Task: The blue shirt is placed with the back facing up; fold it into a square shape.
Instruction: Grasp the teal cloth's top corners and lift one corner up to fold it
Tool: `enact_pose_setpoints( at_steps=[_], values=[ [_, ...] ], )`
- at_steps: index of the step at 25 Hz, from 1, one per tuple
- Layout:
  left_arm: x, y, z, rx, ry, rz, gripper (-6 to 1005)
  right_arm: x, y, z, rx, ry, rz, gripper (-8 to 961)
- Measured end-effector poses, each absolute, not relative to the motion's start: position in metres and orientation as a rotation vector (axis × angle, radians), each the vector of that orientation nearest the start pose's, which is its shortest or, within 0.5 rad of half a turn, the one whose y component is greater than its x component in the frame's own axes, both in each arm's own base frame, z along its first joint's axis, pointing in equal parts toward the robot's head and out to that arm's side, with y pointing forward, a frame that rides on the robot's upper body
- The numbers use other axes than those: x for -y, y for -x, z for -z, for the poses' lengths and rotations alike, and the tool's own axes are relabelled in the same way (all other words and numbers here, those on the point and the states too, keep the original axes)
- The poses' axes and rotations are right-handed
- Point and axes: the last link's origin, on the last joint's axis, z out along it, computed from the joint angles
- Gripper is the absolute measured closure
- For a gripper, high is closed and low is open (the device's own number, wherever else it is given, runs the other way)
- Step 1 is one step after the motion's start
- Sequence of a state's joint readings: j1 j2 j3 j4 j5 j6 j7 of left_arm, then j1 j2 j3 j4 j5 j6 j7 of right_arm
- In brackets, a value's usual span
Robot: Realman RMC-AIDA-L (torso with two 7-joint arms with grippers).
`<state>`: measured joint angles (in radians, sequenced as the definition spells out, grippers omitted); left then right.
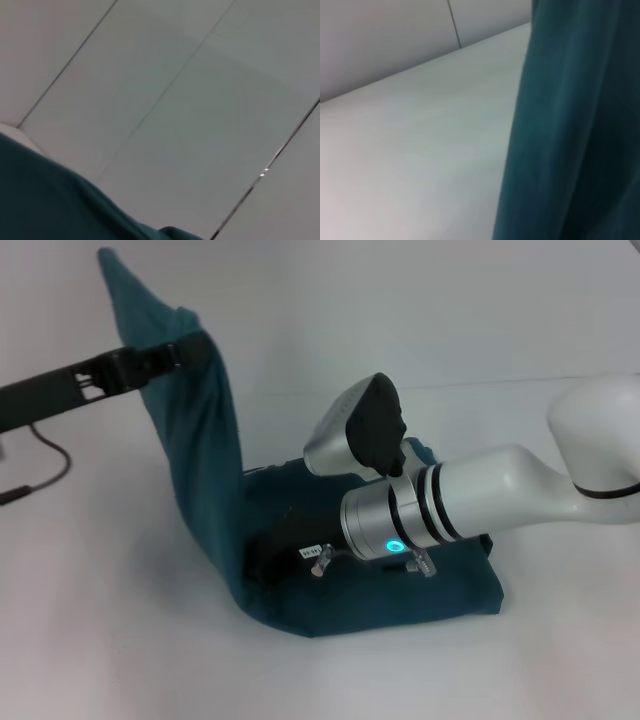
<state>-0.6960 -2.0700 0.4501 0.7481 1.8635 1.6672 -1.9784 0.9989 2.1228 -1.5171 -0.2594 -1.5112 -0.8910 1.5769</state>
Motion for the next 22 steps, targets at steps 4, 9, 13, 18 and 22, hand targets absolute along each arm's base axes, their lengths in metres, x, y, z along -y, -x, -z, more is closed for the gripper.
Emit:
enact_pose_setpoints(
  at_steps=[4,9,13,18,22],
  values=[
    [-0.379,0.184,-0.05,1.108,2.481,1.29,877,-0.388,-0.152,0.136,-0.65,2.869,-0.292,928],
    [-0.38,0.171,-0.032,1.104,2.501,1.3,872,-0.384,-0.159,0.136,-0.653,2.876,-0.288,916],
    [-0.382,0.166,-0.027,1.1,2.499,1.301,868,-0.383,-0.16,0.135,-0.655,2.885,-0.289,906],
    [-0.383,0.16,-0.023,1.094,2.501,1.342,863,-0.382,-0.16,0.136,-0.643,2.893,-0.282,894],
    [-0.383,0.157,-0.019,1.093,2.495,1.385,859,-0.381,-0.163,0.134,-0.645,2.891,-0.277,885]
  ],
)
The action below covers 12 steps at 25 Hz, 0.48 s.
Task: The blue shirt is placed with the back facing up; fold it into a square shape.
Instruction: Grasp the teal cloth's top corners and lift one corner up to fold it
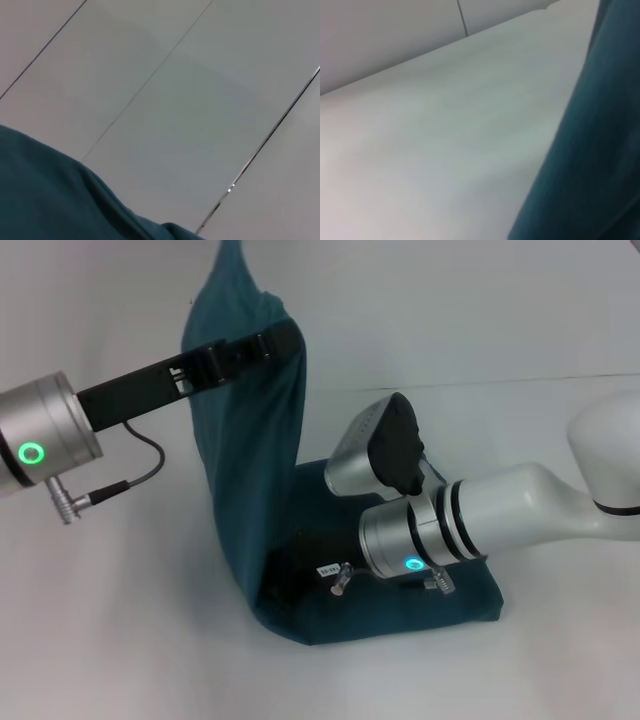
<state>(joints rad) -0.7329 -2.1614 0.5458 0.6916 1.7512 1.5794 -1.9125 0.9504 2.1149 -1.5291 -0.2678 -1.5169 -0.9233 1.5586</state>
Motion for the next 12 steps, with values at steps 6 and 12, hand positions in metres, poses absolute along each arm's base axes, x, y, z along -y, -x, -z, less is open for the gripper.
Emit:
enact_pose_setpoints(
  at_steps=[6,12],
  values=[
    [-0.384,0.153,0.0,1.099,2.464,1.44,852,-0.384,-0.182,0.122,-0.706,2.81,-0.311,870],
    [-0.386,0.144,0.032,1.115,2.463,1.452,846,-0.384,-0.23,0.083,-0.833,2.628,-0.387,856]
  ],
)
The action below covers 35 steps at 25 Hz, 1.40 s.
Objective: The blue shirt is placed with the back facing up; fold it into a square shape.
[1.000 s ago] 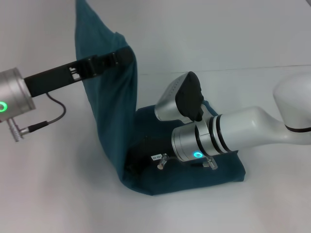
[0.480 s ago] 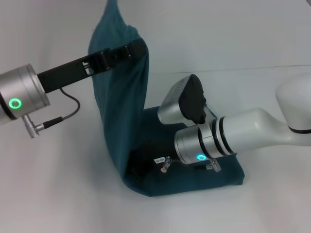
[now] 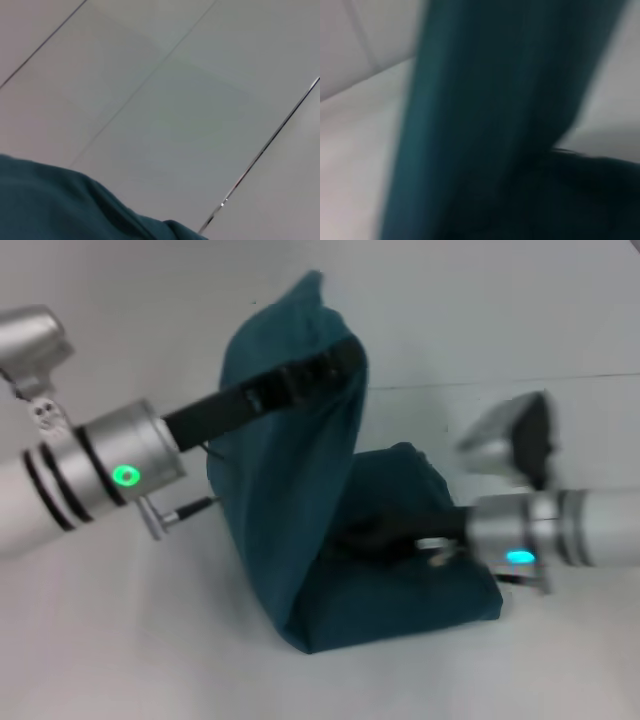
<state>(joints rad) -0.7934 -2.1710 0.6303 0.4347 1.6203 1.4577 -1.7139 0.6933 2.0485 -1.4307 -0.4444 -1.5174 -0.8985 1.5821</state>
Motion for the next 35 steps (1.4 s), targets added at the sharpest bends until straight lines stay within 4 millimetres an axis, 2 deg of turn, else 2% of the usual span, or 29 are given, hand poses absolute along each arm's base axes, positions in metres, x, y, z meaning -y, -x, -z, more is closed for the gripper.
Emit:
enact_pose_setpoints(
  at_steps=[3,8,13,19,25,29,33,35],
  values=[
    [-0.386,0.137,0.048,1.117,2.466,1.458,843,-0.383,-0.266,0.052,-0.919,2.508,-0.408,625],
    [-0.383,0.126,0.073,1.135,2.475,1.45,838,-0.373,-0.312,0.006,-1.026,2.35,-0.449,406],
    [-0.377,0.12,0.096,1.157,2.457,1.432,833,-0.362,-0.34,-0.021,-1.064,2.267,-0.451,309],
    [-0.363,0.121,0.122,1.132,2.421,1.386,827,-0.361,-0.345,-0.027,-1.047,2.272,-0.411,192],
    [-0.353,0.125,0.146,1.104,2.364,1.274,821,-0.366,-0.34,-0.025,-1.027,2.292,-0.39,189],
    [-0.351,0.128,0.151,1.13,2.368,1.233,817,-0.37,-0.337,-0.025,-1.023,2.288,-0.394,191],
    [-0.345,0.126,0.149,1.115,2.385,1.278,813,-0.372,-0.337,-0.03,-1.044,2.269,-0.41,189],
    [-0.345,0.128,0.144,1.086,2.384,1.315,735,-0.373,-0.337,-0.034,-1.068,2.256,-0.418,190]
  ],
)
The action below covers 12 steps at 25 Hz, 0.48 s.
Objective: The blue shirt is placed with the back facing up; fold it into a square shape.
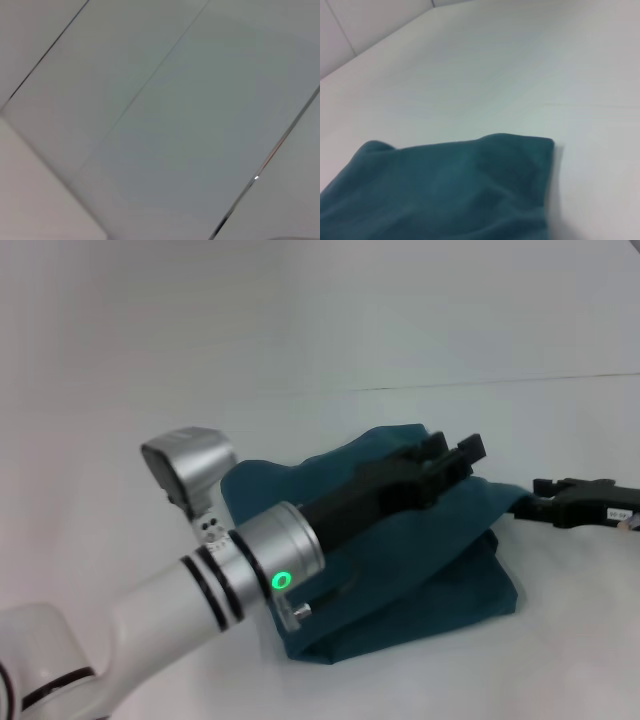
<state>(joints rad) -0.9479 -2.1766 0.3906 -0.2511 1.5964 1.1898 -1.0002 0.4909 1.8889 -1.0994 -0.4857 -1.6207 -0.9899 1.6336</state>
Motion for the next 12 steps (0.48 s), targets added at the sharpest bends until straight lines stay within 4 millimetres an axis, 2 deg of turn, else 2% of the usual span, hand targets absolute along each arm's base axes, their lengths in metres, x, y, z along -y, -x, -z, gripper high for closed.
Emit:
enact_pose_setpoints(
  at_steps=[3,8,12],
  values=[
    [-0.346,0.135,0.131,1.032,2.376,1.367,618,-0.376,-0.338,-0.044,-1.116,2.221,-0.428,192],
    [-0.35,0.156,0.104,0.977,2.334,1.427,355,-0.375,-0.332,-0.07,-1.189,2.185,-0.537,194],
    [-0.347,0.169,0.087,0.921,2.303,1.476,220,-0.371,-0.331,-0.091,-1.262,2.133,-0.636,195]
  ],
)
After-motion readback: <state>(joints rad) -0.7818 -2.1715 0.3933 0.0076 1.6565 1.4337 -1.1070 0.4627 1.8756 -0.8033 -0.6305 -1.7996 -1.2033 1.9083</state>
